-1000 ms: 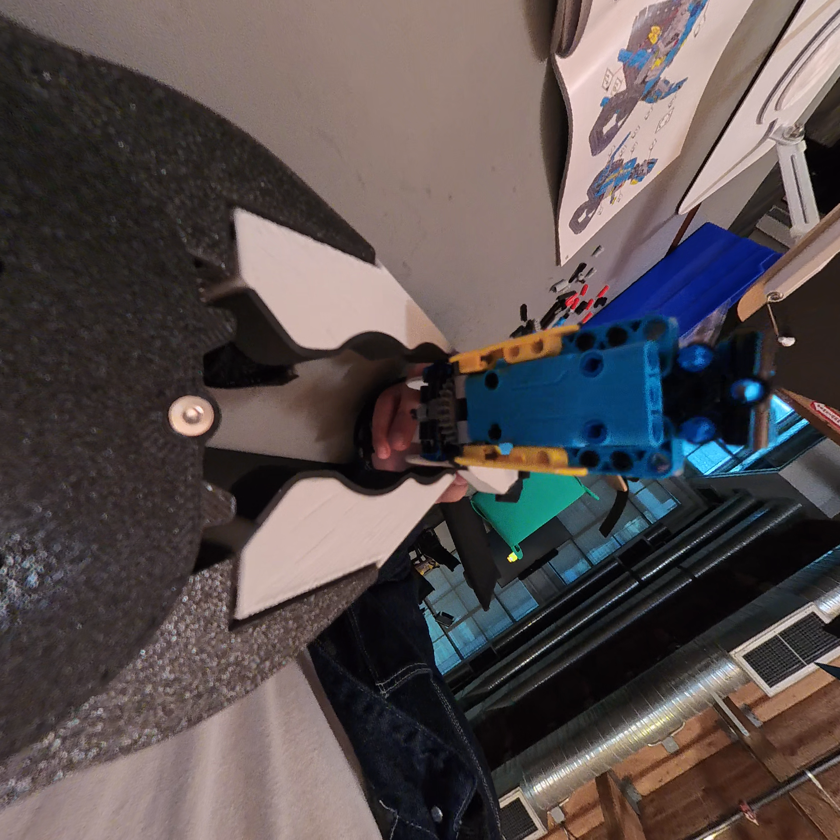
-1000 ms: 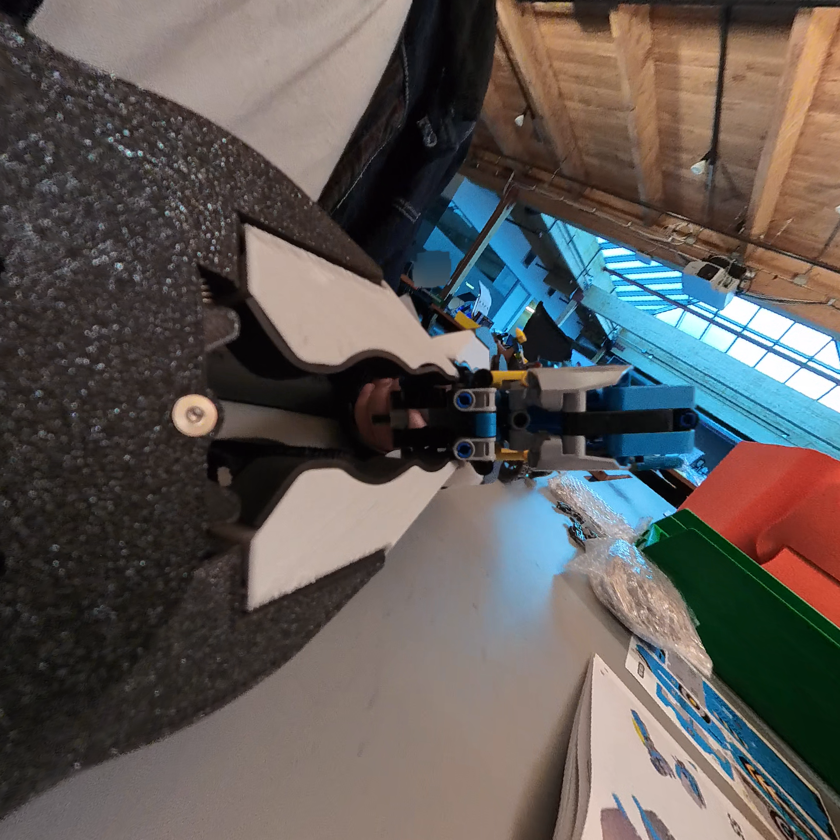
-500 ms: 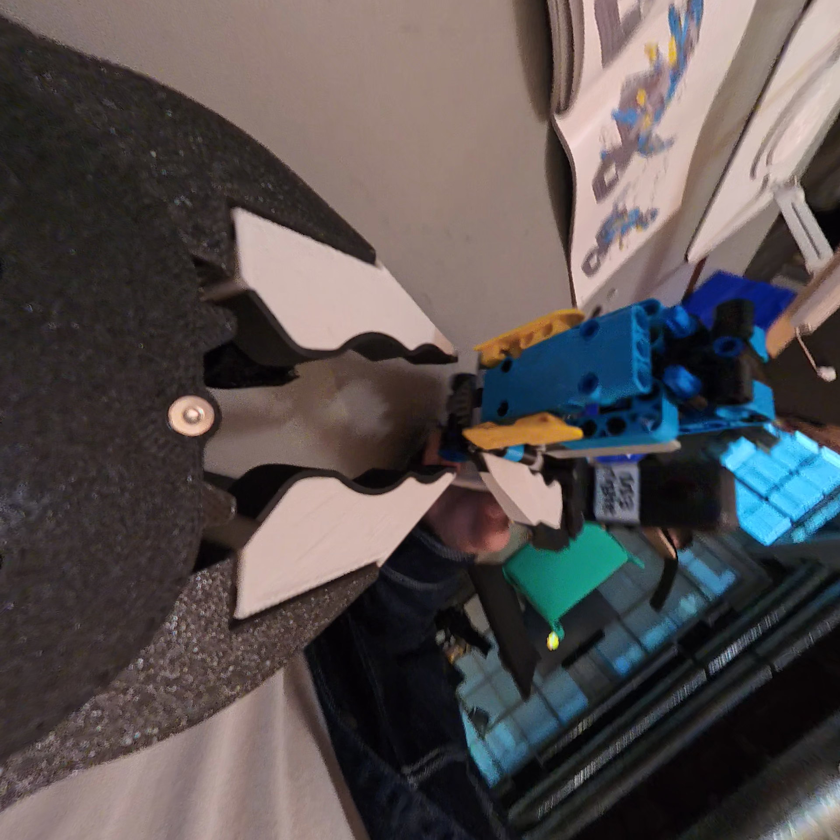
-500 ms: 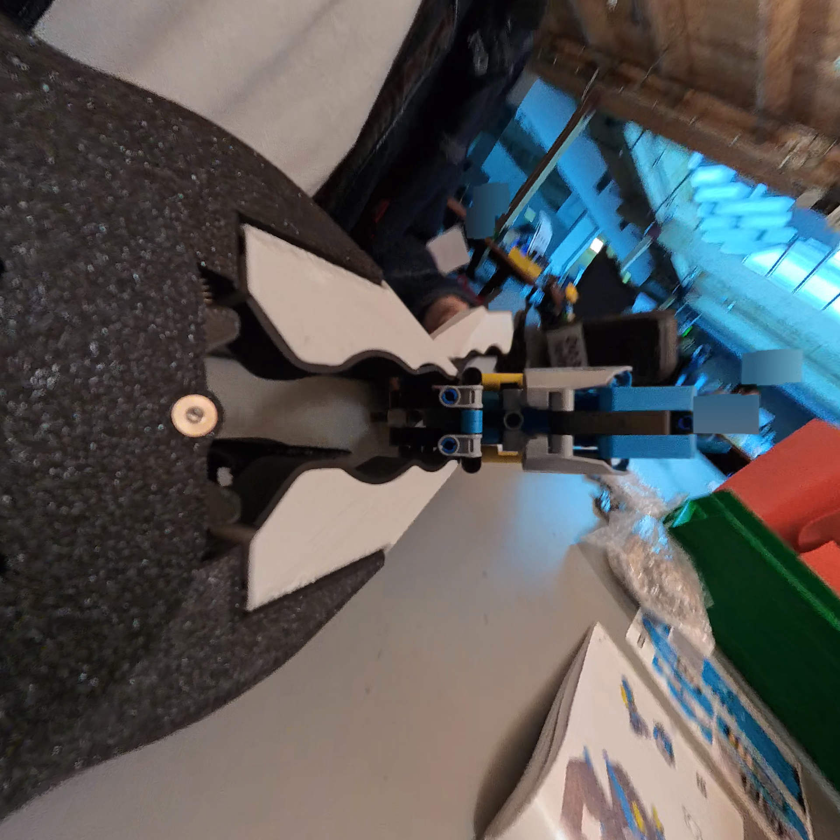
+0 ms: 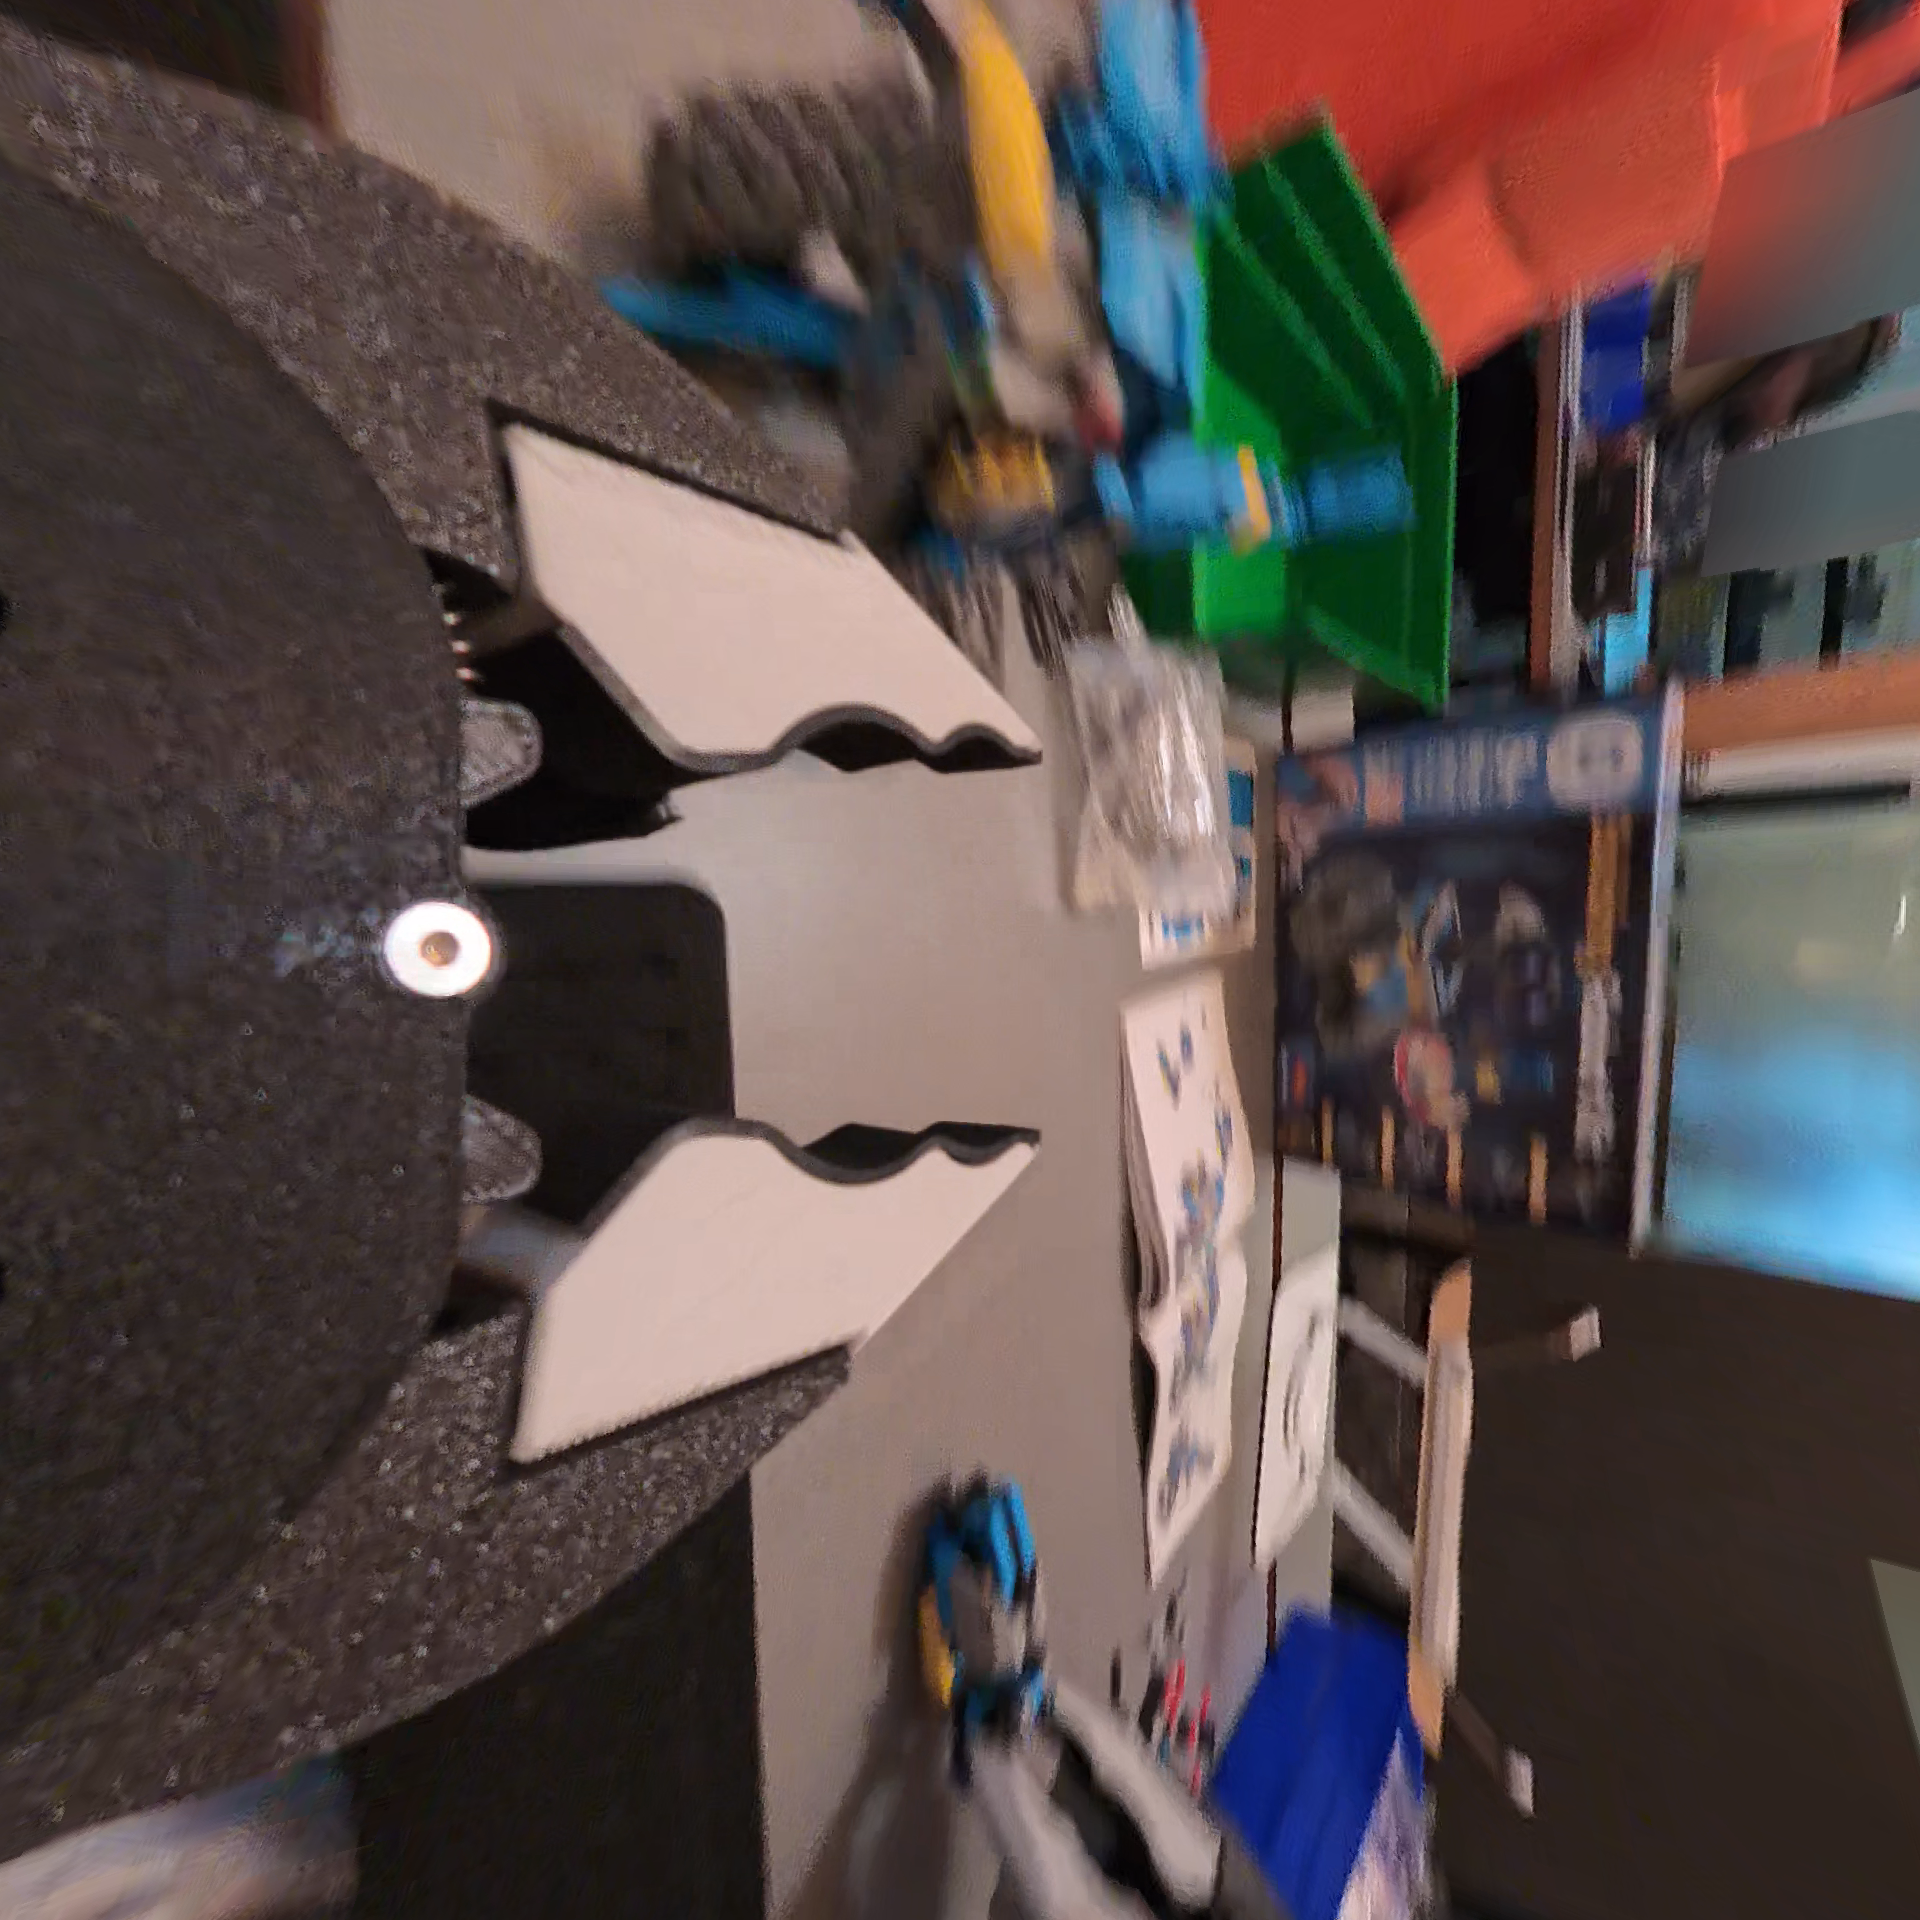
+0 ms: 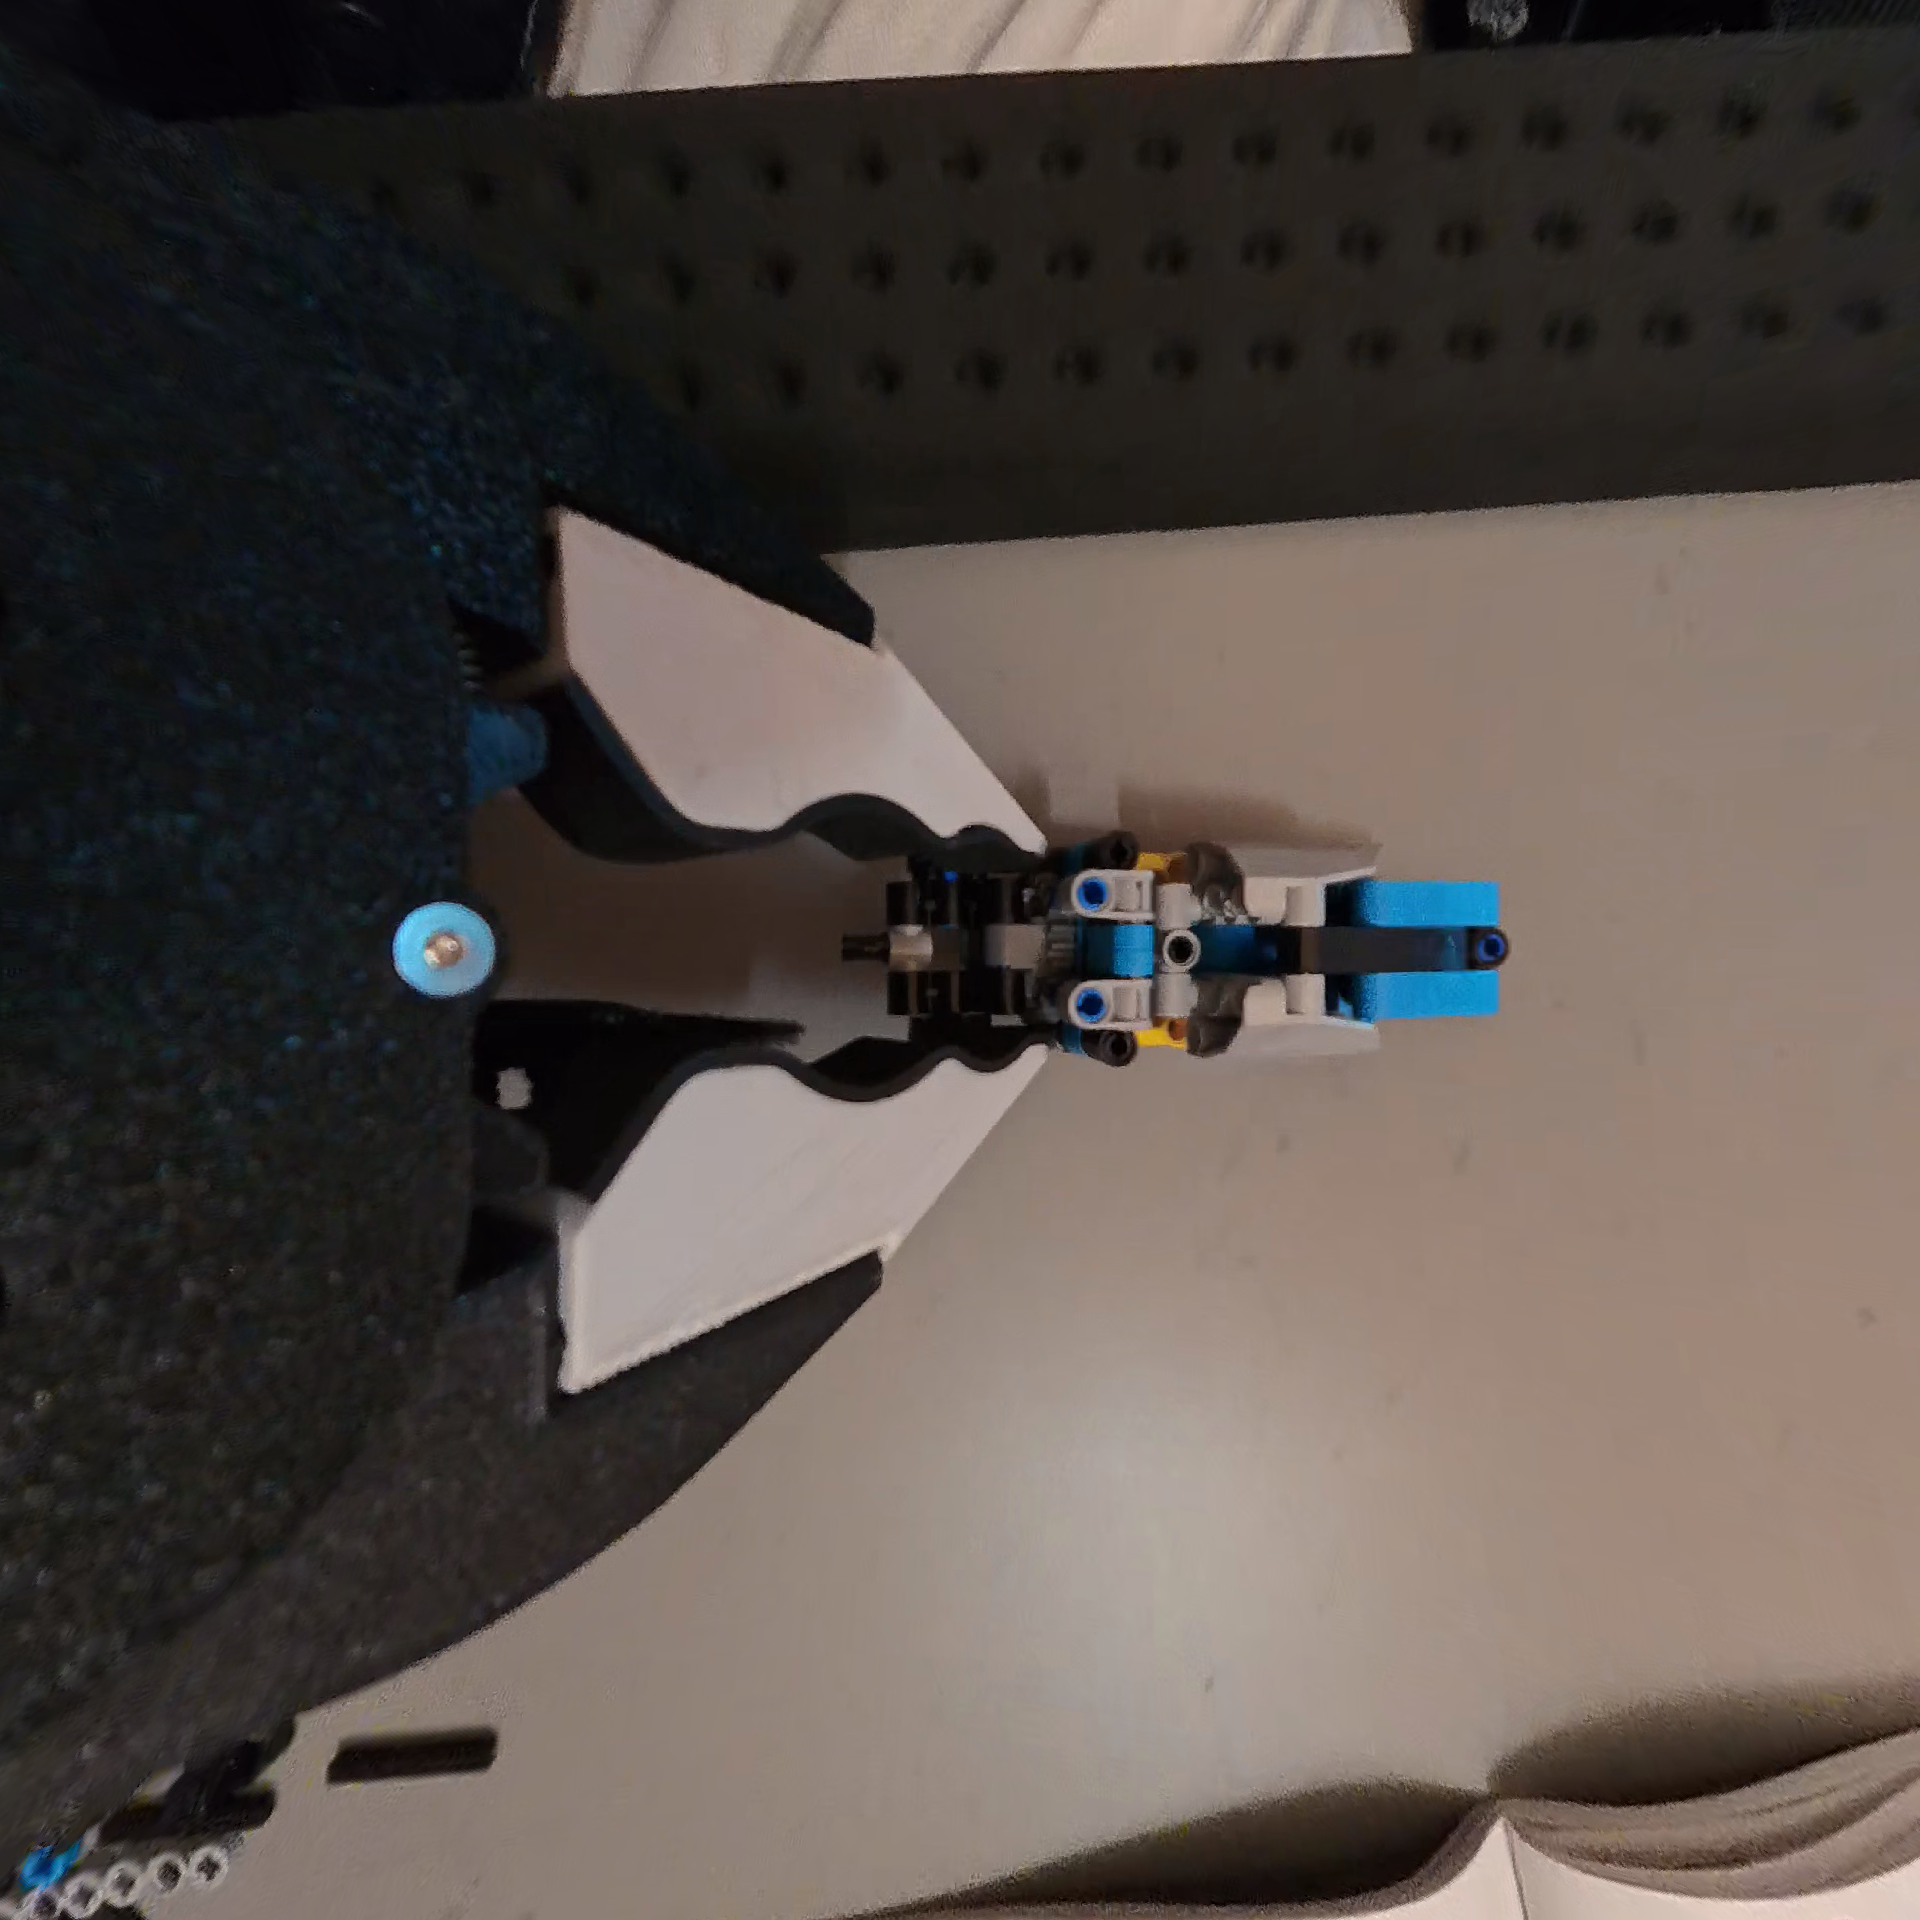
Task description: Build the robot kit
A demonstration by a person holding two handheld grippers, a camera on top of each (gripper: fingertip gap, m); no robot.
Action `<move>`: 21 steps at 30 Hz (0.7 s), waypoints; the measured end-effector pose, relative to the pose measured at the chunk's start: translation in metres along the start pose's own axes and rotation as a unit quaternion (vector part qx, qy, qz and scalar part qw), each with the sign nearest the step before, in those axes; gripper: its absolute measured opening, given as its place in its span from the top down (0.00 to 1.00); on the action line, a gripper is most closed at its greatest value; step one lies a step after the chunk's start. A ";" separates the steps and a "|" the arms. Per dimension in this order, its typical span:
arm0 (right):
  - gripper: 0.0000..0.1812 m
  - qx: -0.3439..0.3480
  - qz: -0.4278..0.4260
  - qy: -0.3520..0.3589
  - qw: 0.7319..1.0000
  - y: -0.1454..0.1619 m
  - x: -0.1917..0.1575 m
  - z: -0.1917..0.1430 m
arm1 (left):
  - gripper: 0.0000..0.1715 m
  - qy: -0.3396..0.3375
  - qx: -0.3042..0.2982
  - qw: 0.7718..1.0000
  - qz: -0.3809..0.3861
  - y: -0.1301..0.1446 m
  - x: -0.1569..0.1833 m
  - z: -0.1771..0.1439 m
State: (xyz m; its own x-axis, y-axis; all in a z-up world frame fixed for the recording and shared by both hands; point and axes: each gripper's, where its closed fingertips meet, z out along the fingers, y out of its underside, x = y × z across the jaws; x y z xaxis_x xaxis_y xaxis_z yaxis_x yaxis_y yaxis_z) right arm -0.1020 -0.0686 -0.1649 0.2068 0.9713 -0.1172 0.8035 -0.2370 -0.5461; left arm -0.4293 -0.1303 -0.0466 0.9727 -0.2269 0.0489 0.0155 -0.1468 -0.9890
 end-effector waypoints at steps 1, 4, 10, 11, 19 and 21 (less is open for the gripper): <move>0.84 0.000 -0.001 0.004 1.000 0.001 -0.001 0.002 | 0.59 -0.039 -0.006 0.999 -0.008 0.006 -0.027 -0.005; 0.84 0.012 -0.002 0.006 1.000 -0.001 -0.004 0.007 | 0.57 -0.102 -0.042 0.992 -0.055 0.038 -0.081 -0.012; 0.72 0.032 0.010 -0.016 0.999 -0.020 -0.011 -0.003 | 0.36 -0.104 -0.003 0.985 -0.136 0.061 -0.112 -0.002; 0.71 0.046 -0.001 -0.012 0.999 -0.034 -0.008 -0.009 | 0.35 -0.107 0.009 0.986 -0.131 0.054 -0.116 0.000; 0.56 0.189 0.007 -0.163 0.968 -0.275 -0.009 0.059 | 0.38 -0.136 0.040 0.987 -0.081 0.025 -0.147 0.024; 0.55 0.201 0.073 -0.222 0.951 -0.330 -0.012 0.104 | 0.48 -0.121 0.052 0.988 -0.081 0.019 -0.147 0.025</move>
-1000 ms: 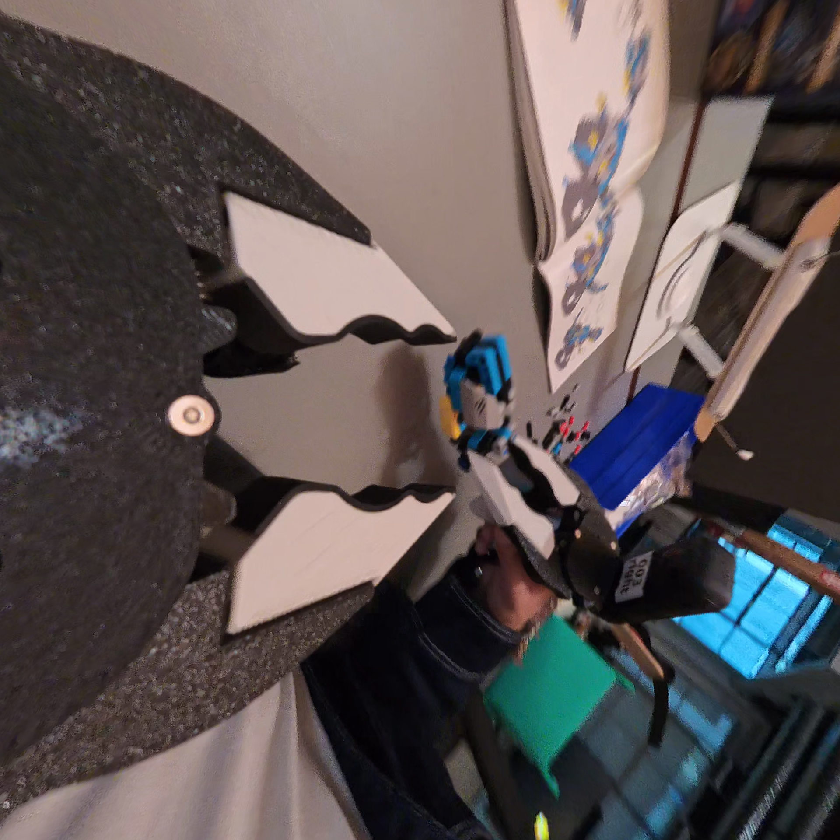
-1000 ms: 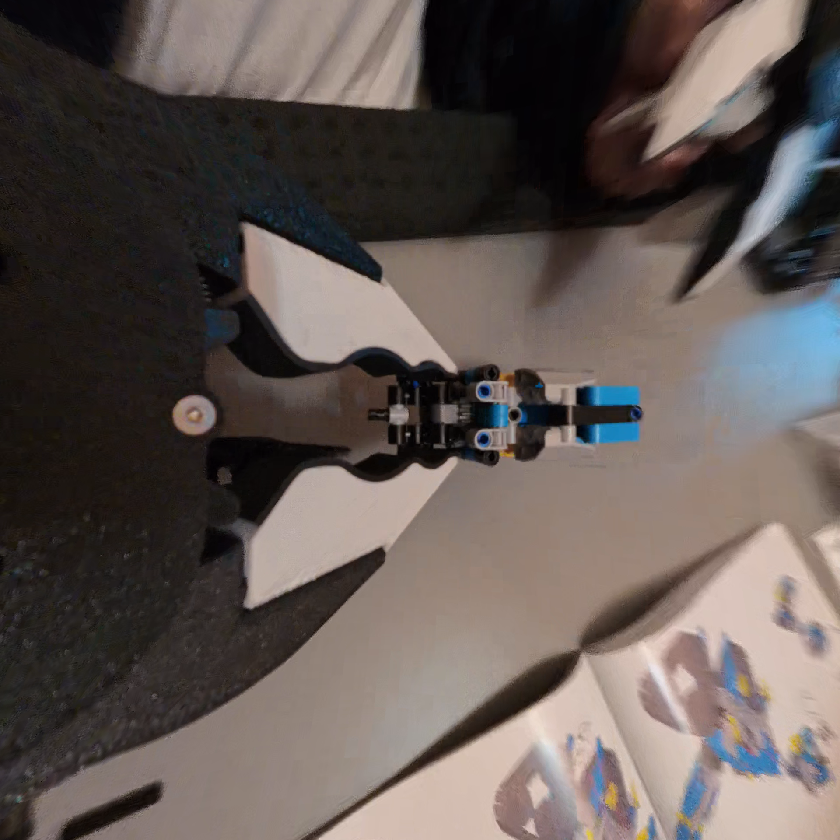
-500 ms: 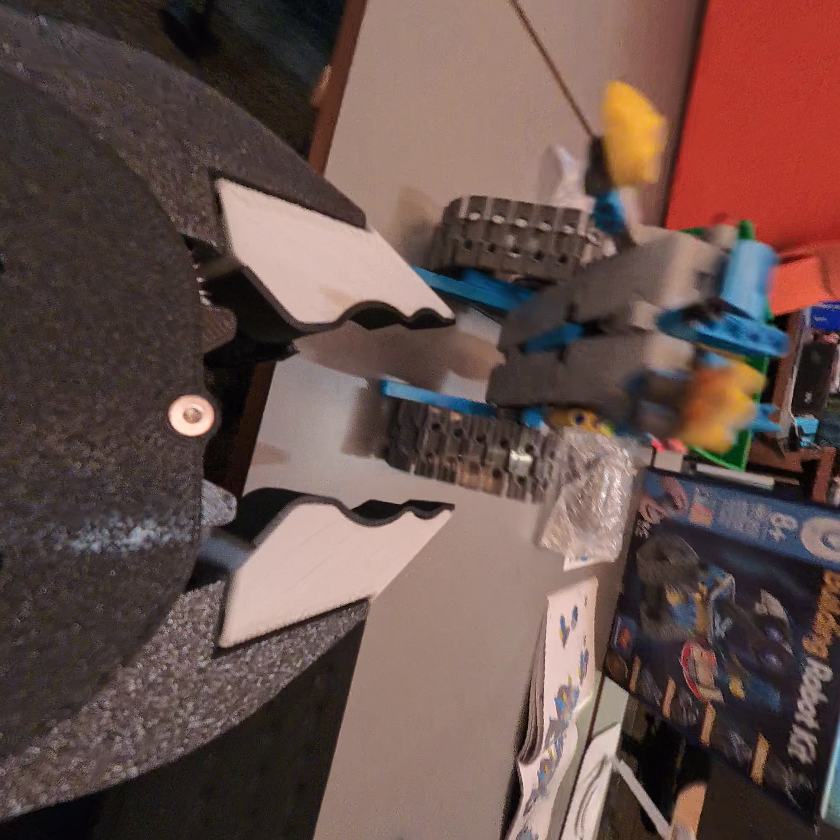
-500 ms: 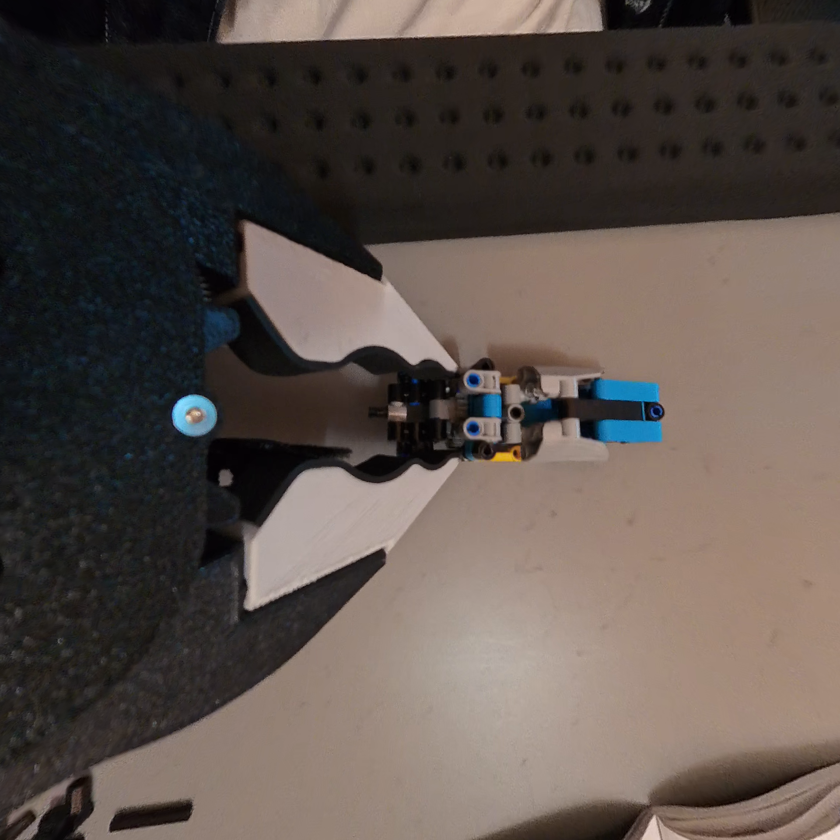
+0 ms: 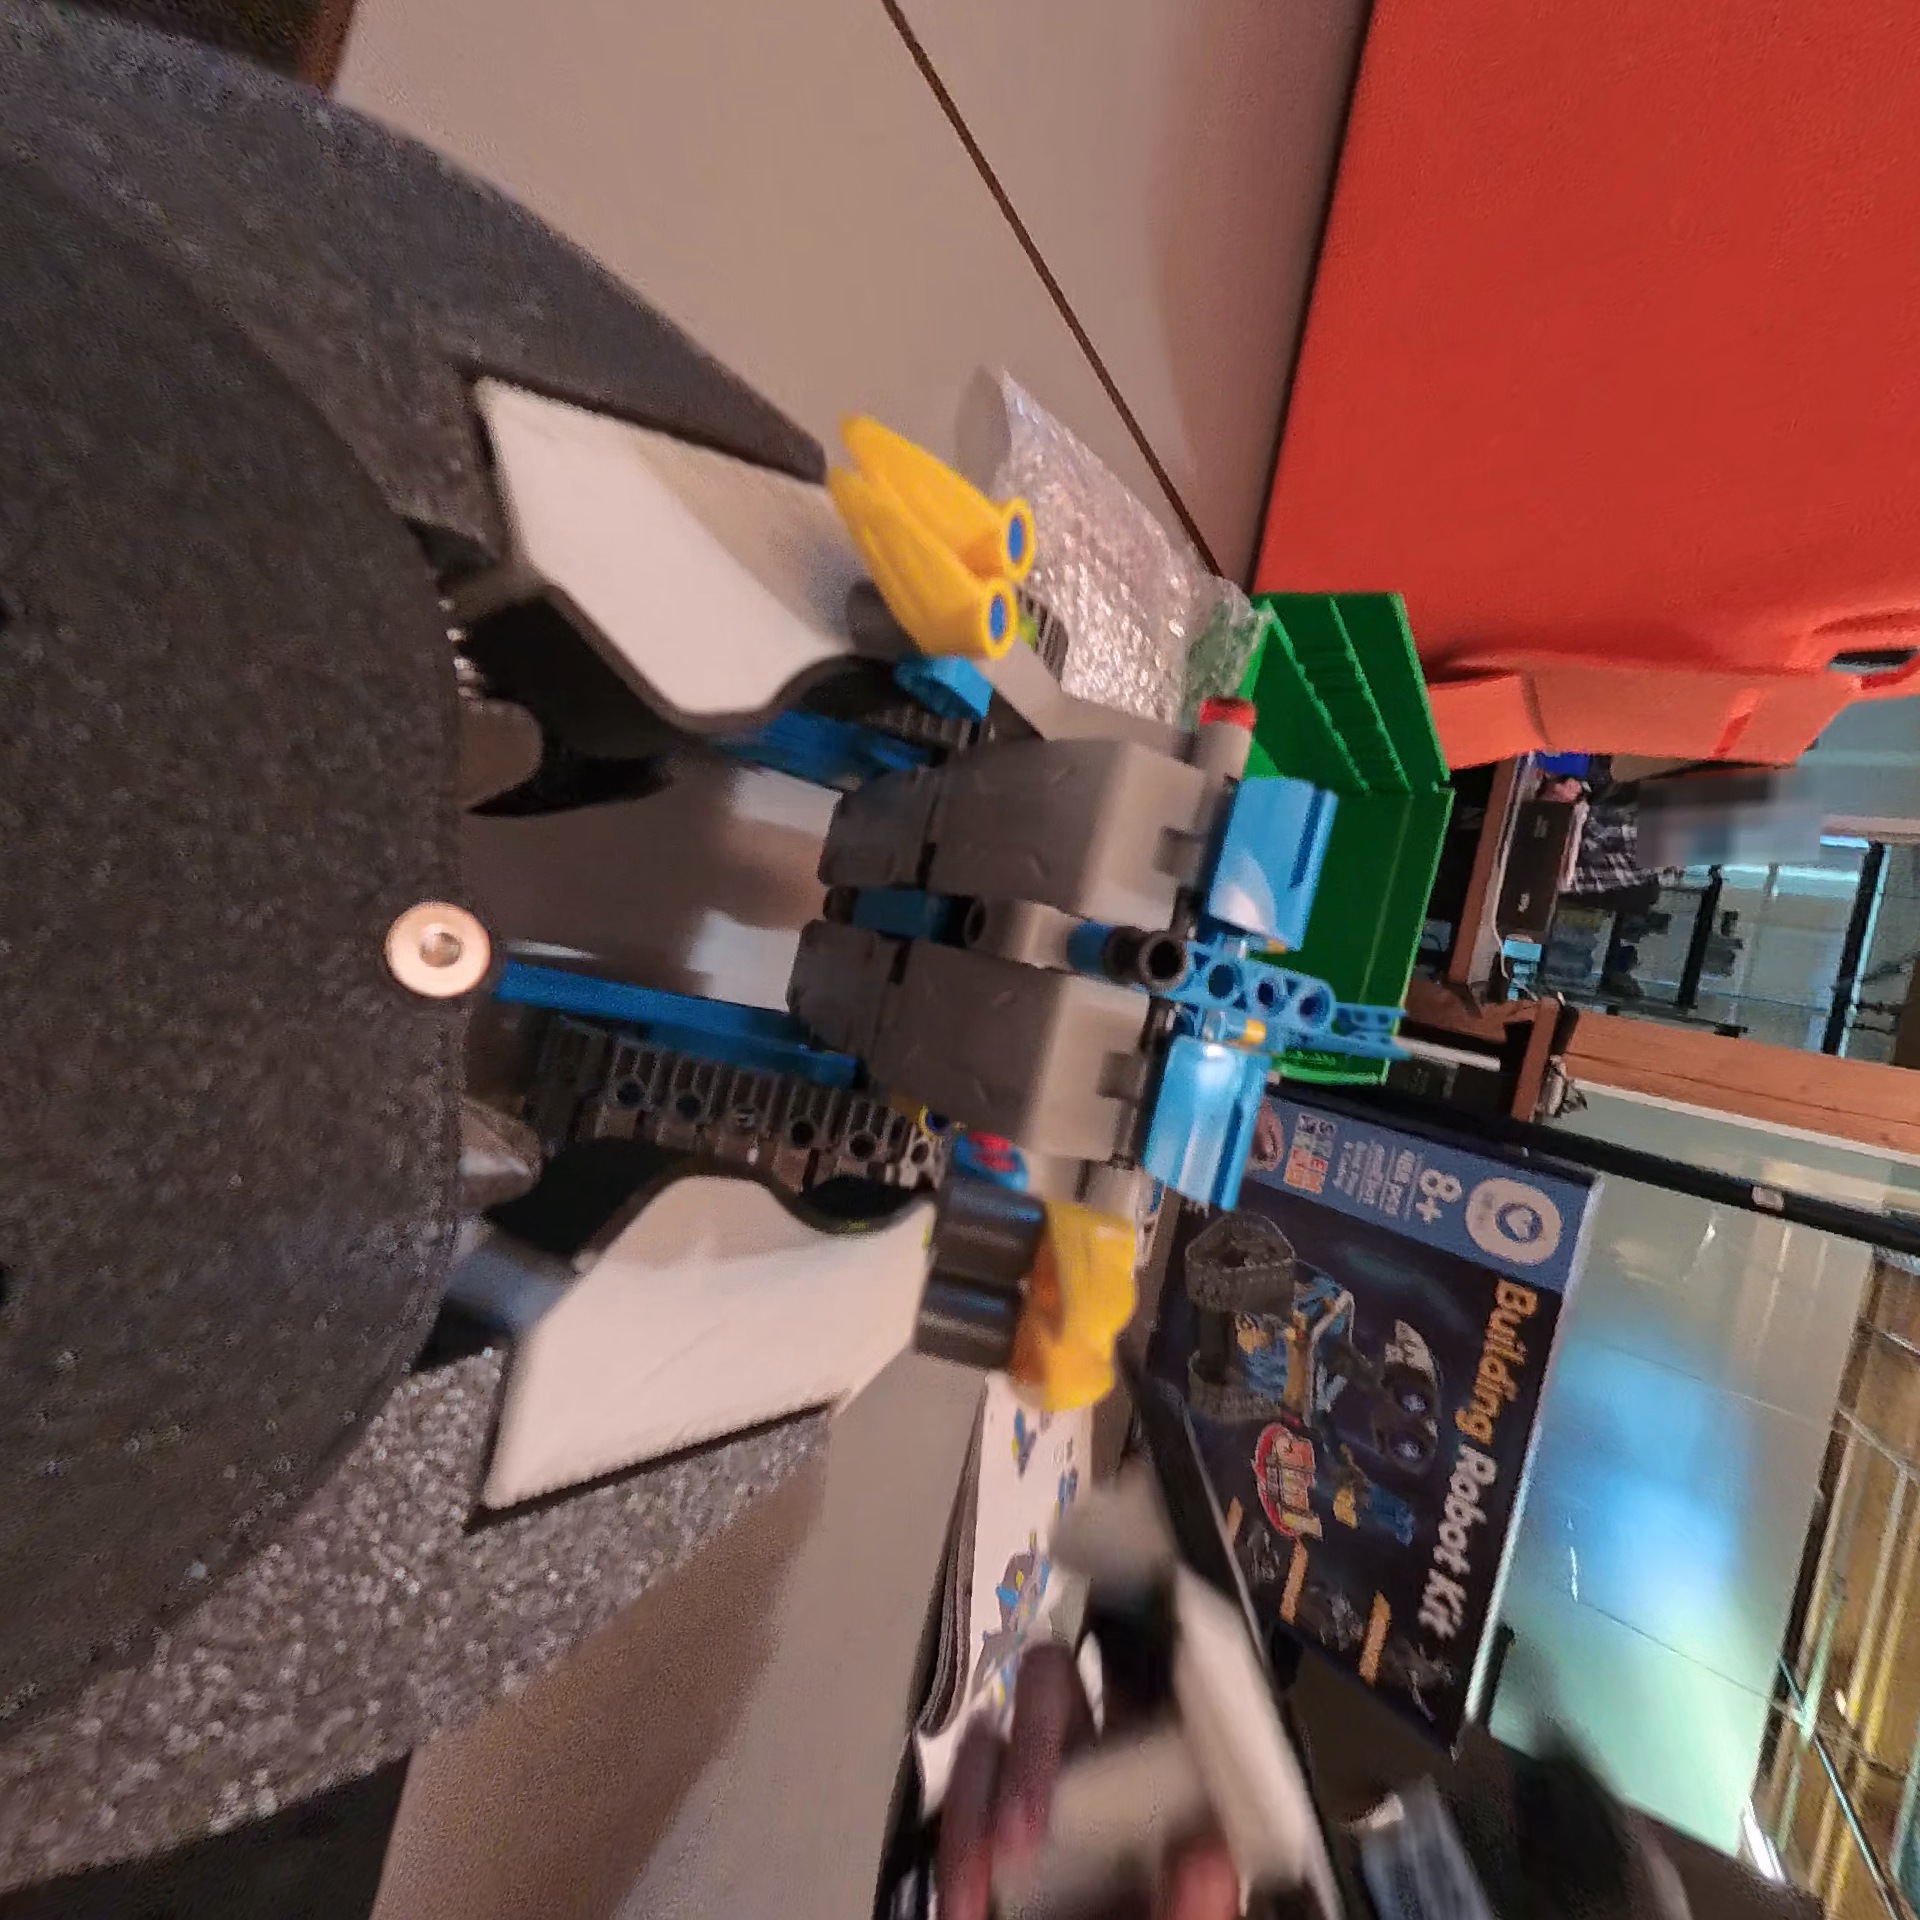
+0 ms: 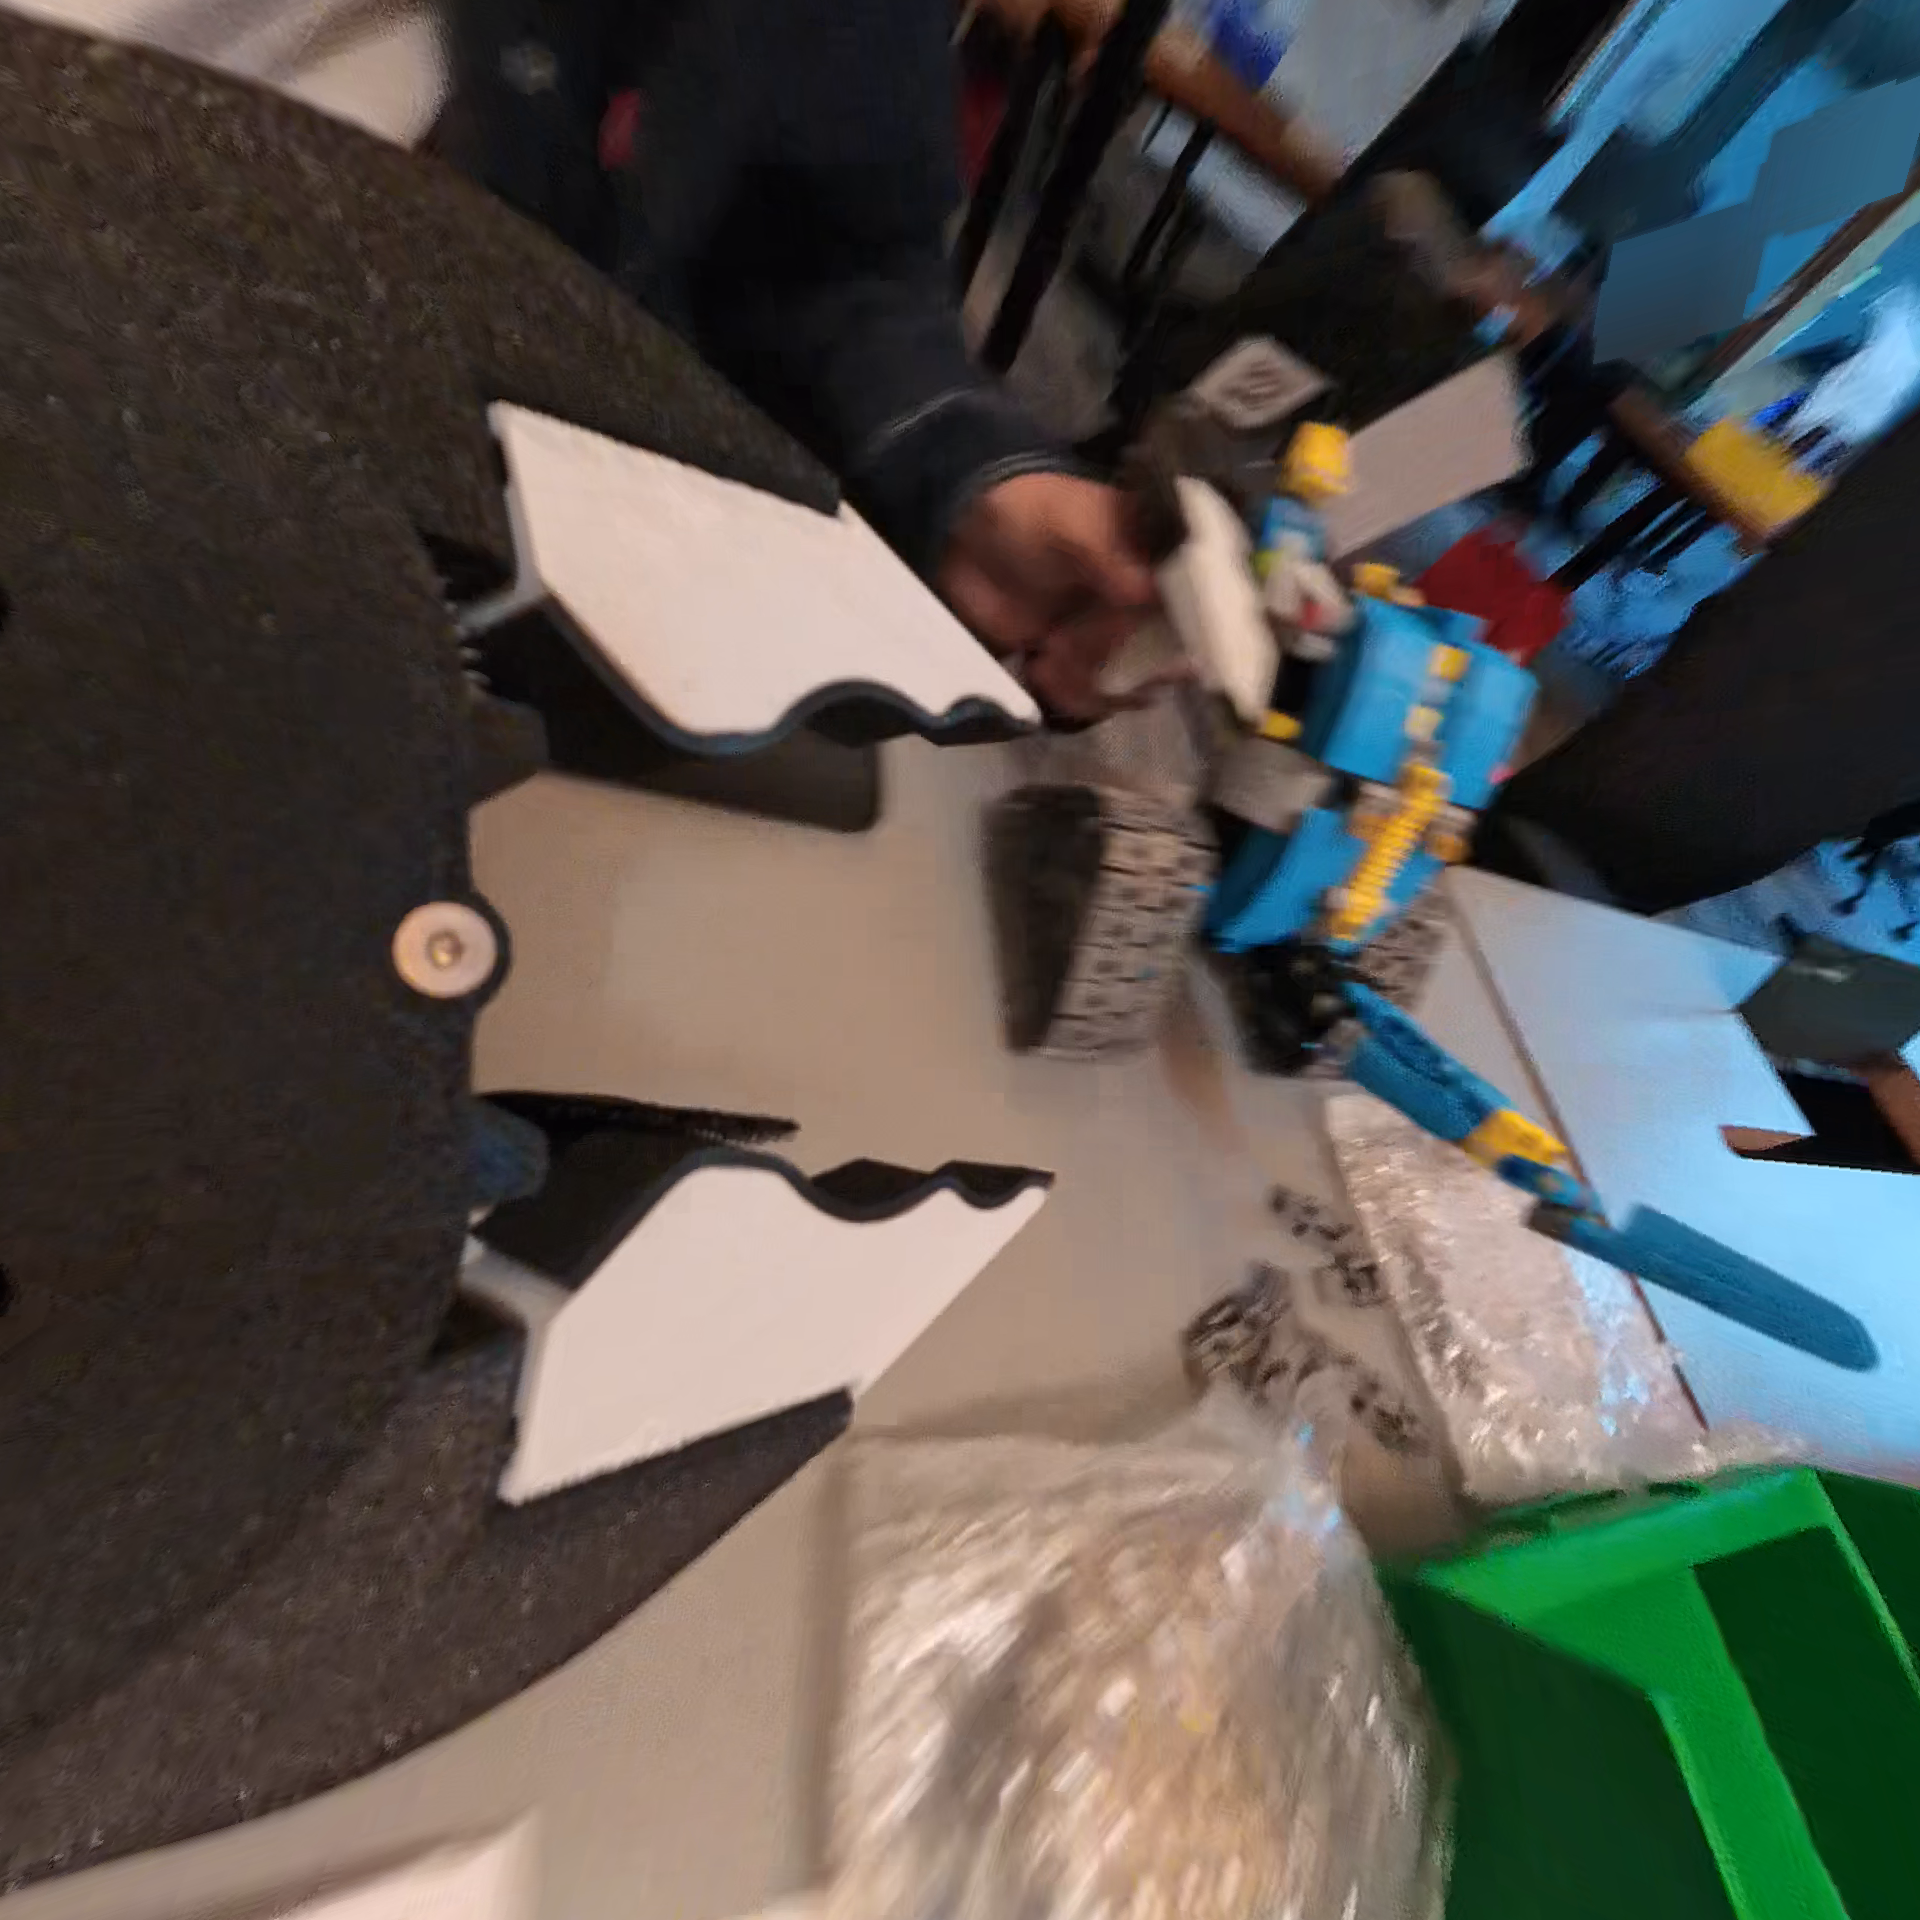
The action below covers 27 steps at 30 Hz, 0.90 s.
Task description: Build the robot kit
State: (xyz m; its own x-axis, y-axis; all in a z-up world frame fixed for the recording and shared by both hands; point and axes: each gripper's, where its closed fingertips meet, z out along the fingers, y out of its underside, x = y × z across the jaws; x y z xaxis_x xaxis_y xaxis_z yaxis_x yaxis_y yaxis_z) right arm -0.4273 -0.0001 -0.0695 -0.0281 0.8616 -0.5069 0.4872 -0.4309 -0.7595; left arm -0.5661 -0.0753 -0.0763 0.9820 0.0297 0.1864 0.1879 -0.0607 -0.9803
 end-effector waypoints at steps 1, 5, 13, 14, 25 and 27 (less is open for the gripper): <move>0.53 0.002 0.045 -0.023 0.999 -0.010 0.008 0.029 | 0.51 0.006 0.001 1.000 0.000 -0.001 0.001 0.001; 0.55 -0.002 0.179 -0.066 0.982 -0.026 0.029 0.108 | 0.53 0.010 0.003 1.000 0.017 0.002 0.000 0.002; 0.84 0.034 0.206 -0.097 0.973 -0.046 0.024 0.123 | 0.55 0.045 0.010 0.998 0.039 -0.001 0.014 0.001; 0.84 0.035 0.178 -0.096 0.979 -0.047 0.018 0.116 | 0.55 0.055 0.019 0.997 0.041 -0.007 0.019 0.000; 0.84 0.105 0.110 -0.085 0.985 -0.070 -0.032 -0.010 | 0.55 0.223 0.063 0.973 0.003 -0.069 0.109 0.001; 0.84 0.116 0.118 -0.054 0.985 -0.063 -0.028 -0.047 | 0.55 0.263 0.045 0.964 0.017 -0.074 0.139 0.014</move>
State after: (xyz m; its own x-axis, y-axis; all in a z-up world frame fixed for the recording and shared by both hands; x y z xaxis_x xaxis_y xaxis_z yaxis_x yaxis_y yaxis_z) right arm -0.4164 0.0155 0.0117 -0.0370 0.7015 -0.7117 0.2782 -0.6768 -0.6815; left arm -0.4435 -0.0531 0.0208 0.8654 -0.4821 0.1370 0.1756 0.0355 -0.9838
